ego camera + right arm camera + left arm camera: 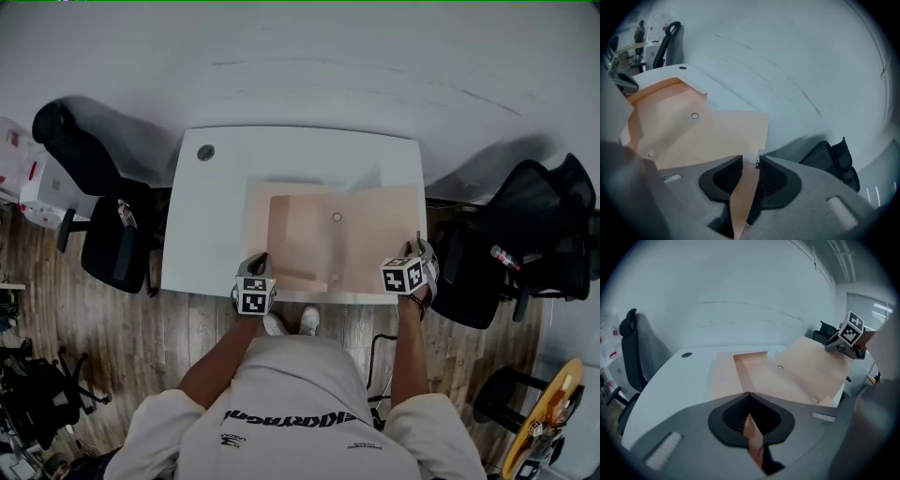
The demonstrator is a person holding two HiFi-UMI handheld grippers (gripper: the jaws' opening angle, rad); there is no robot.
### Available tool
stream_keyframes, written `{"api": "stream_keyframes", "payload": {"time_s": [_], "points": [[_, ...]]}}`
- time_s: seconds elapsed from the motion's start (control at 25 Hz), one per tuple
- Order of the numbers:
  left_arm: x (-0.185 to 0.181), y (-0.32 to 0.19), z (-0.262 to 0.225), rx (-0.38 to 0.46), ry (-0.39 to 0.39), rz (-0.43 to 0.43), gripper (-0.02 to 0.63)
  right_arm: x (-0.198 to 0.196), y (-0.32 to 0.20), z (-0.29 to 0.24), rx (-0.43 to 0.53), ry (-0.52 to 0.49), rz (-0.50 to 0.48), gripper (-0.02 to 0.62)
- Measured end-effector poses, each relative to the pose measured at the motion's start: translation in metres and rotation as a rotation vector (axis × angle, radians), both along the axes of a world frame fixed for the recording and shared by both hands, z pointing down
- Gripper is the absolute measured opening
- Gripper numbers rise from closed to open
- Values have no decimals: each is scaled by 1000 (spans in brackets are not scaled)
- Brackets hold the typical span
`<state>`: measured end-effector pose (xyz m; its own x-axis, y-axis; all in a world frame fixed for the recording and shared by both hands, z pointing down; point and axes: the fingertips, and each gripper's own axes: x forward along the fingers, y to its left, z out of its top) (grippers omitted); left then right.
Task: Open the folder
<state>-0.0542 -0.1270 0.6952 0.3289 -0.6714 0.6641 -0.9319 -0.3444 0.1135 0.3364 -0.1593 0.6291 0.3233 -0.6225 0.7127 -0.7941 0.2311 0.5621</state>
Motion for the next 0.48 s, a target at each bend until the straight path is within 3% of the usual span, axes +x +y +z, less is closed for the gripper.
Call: {"api": "stream_keyframes", "payload": {"time_s": [0.2,0.32,0.48], "points": [[1,0,-1,-1,-2,-1,-2,-21,6,18,-55,-8,-70,46],[1,0,-2,2,5,2,-2,-31,7,21,-52,-54,-59,81],[-1,-2,-3,-12,38,-21,-2,-42,3,16,-36,-129,-50,53]]}}
